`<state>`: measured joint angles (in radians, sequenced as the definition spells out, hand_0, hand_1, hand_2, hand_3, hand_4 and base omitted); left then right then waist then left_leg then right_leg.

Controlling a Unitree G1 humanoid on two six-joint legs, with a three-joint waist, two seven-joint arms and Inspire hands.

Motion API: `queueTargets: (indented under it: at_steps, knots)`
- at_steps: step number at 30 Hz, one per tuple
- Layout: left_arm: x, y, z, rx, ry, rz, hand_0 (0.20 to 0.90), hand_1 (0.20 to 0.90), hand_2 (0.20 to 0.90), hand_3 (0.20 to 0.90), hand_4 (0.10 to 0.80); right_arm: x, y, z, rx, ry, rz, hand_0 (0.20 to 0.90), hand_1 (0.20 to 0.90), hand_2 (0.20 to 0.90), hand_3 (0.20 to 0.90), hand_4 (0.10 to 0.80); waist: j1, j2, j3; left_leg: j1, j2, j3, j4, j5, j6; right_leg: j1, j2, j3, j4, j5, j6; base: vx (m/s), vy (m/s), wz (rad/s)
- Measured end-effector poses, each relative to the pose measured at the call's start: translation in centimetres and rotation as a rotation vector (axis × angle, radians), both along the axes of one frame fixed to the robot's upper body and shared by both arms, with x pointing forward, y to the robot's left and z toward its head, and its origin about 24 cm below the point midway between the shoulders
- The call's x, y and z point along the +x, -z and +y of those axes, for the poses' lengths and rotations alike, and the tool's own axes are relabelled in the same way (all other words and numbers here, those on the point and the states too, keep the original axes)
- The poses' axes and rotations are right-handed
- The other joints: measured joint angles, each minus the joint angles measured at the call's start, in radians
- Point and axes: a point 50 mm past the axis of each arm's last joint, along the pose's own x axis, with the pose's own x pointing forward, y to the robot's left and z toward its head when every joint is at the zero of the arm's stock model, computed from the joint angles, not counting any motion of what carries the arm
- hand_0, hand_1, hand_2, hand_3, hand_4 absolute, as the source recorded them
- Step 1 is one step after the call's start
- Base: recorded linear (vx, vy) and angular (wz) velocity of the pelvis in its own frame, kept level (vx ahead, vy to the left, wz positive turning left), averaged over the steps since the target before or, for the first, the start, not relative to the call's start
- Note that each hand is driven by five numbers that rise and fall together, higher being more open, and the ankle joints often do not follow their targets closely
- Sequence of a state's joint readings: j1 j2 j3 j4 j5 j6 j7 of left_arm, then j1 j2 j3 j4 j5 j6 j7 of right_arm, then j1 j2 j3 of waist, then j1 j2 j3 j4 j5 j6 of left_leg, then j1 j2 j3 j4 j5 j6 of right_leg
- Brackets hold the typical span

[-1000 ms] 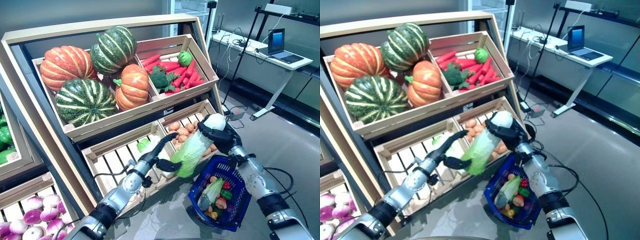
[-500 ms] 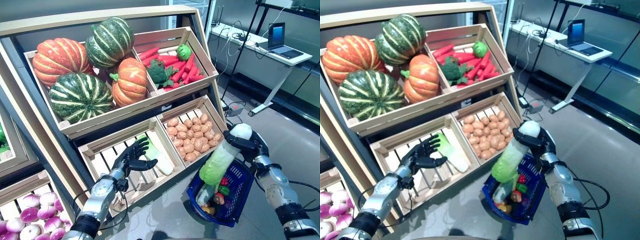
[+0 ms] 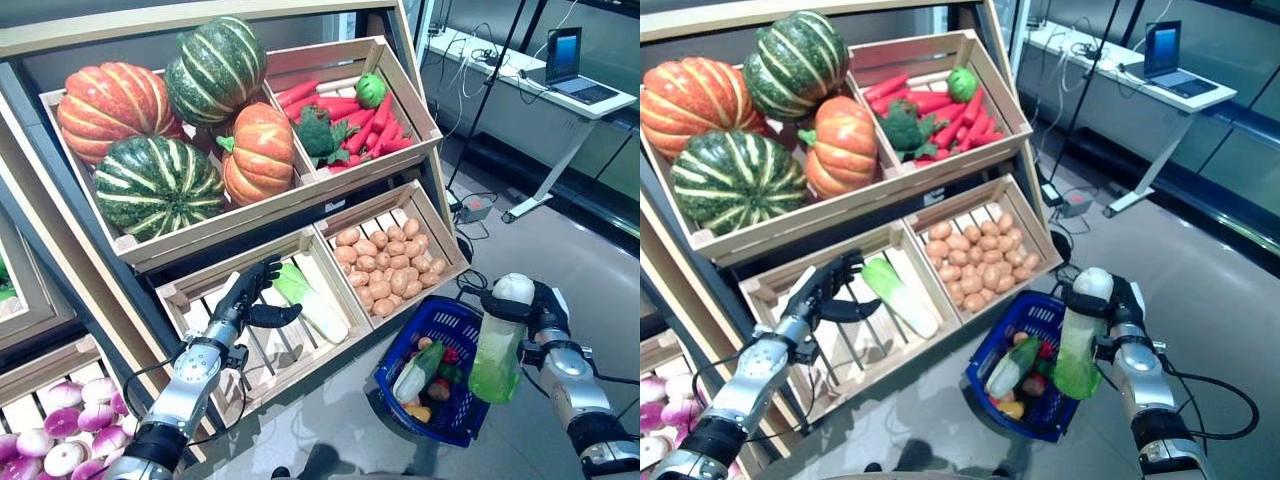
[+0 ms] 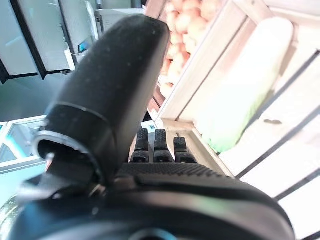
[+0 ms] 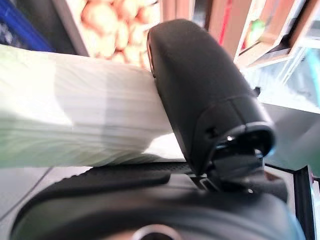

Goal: Put vegetables into the basket

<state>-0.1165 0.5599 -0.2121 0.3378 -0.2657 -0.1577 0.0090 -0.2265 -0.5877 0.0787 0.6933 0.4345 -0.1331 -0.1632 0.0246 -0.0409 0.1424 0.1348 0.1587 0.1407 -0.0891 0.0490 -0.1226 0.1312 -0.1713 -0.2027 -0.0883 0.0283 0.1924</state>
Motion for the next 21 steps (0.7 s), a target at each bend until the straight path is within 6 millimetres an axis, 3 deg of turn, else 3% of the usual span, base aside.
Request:
queueTargets:
  at_steps: [4, 8, 11, 18, 21]
  knots:
    - [2.1, -2.8, -0.2, 0.073, -0.045, -0.137, 0.900, 0.900, 0.900, 0.900, 0.800, 1.8, -1.3, -0.7, -0.028, 0.106, -0.033, 0.300, 0.300, 0.300, 0.300, 0.400, 0.005, 0.007, 0.078, -0.090, 0.000, -0.016, 0.036, 0.015, 0.001, -0.076, 0.000, -0.004, 0.017, 0.020, -0.007, -0.375, -0.015, 0.06]
    - [6.5, -9.4, -2.4, 0.145, -0.021, -0.409, 0.900, 0.900, 0.900, 0.900, 0.800, 6.1, -7.6, -1.9, -0.072, 0.176, -0.187, 0.300, 0.300, 0.300, 0.300, 0.400, 0.009, 0.051, 0.249, -0.287, -0.002, -0.056, 0.192, 0.001, 0.012, -0.244, -0.019, -0.022, 0.157, 0.016, -0.022, -0.299, 0.044, 0.16]
    - [7.6, -12.3, -3.2, 0.193, -0.038, -0.541, 0.900, 0.900, 0.900, 0.900, 0.800, 8.2, -11.2, -1.0, -0.025, 0.161, -0.311, 0.300, 0.300, 0.300, 0.300, 0.400, 0.012, 0.076, 0.348, -0.374, -0.003, -0.055, 0.345, -0.057, 0.024, -0.336, -0.046, -0.029, 0.305, -0.031, -0.033, -0.148, 0.074, -0.10]
    - [7.9, -13.9, -2.4, 0.259, -0.078, -0.607, 0.900, 0.900, 0.900, 0.900, 0.800, 8.2, -11.3, -1.2, 0.030, 0.185, -0.335, 0.300, 0.300, 0.300, 0.300, 0.400, 0.013, 0.078, 0.361, -0.576, -0.020, -0.079, 0.670, -0.193, 0.045, -0.545, -0.125, -0.001, 0.659, -0.187, -0.041, -0.055, 0.039, 0.05]
    - [7.9, -14.3, -2.2, 0.269, -0.086, -0.622, 0.900, 0.900, 0.900, 0.900, 0.800, 8.3, -11.4, -1.2, 0.029, 0.184, -0.342, 0.300, 0.300, 0.300, 0.300, 0.400, 0.015, 0.080, 0.370, -0.647, -0.023, -0.085, 0.761, -0.226, 0.050, -0.621, -0.145, 0.018, 0.758, -0.224, -0.037, -0.093, 0.036, 0.02]
